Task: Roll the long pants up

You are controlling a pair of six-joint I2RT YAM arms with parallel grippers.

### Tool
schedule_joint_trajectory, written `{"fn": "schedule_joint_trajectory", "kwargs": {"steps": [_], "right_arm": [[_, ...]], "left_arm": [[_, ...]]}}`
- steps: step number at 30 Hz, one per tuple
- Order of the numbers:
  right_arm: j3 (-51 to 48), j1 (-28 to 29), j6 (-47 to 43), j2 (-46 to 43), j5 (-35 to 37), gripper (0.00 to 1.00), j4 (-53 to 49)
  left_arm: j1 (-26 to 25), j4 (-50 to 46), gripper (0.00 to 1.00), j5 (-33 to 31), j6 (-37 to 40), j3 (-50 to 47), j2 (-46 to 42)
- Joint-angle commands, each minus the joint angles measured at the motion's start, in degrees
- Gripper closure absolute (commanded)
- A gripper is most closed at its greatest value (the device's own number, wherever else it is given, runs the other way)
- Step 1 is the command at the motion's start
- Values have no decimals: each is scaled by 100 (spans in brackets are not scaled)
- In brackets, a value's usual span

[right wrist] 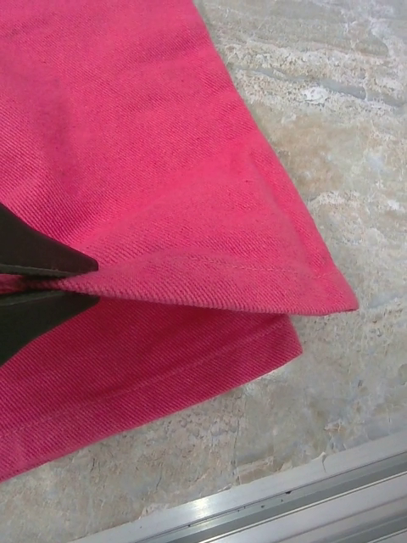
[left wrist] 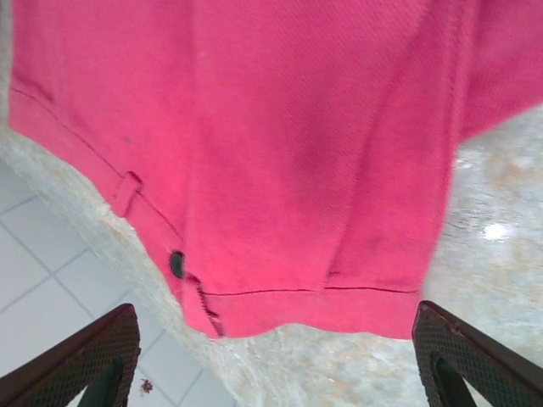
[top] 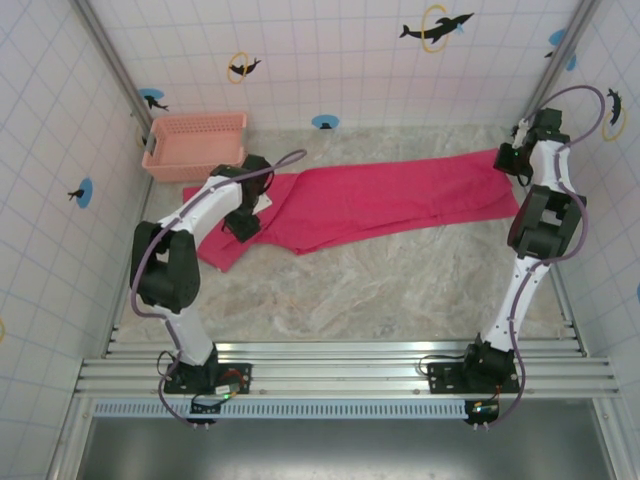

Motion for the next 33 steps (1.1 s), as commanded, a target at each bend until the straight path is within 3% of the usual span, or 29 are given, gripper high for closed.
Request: {"fn": "schedule_joint_trajectory", "kwargs": {"steps": [1,7,14,20,22,25,33], "right_arm": [[-93,14,70,-74,-298,94,150],[-155,9,29,-169,-366,93,192],[-517,-22,35,-341,-458,93,427],[-627,-35,50,-396,-555,93,515],[-690,-39,53,-424,-590,93,560],[-719,-23,36,-465,-638,92,590],[-960,-28,-2,-709,-651,92,612]], "left_arm": [[-312,-528,19,-300,-379,-118,283],[-384,-653,38,-159,-791,-265,723],[-388,-360,39,-481,-953,-601,1103],[-183,-137,51,-874,-1076,-830,1488],[-63,-69,64,-947,-1114,-861,1518],[95,-2,100,-975,-1124,-855,1416],[162,-325,100,-1033,-1129,-476,462]]}}
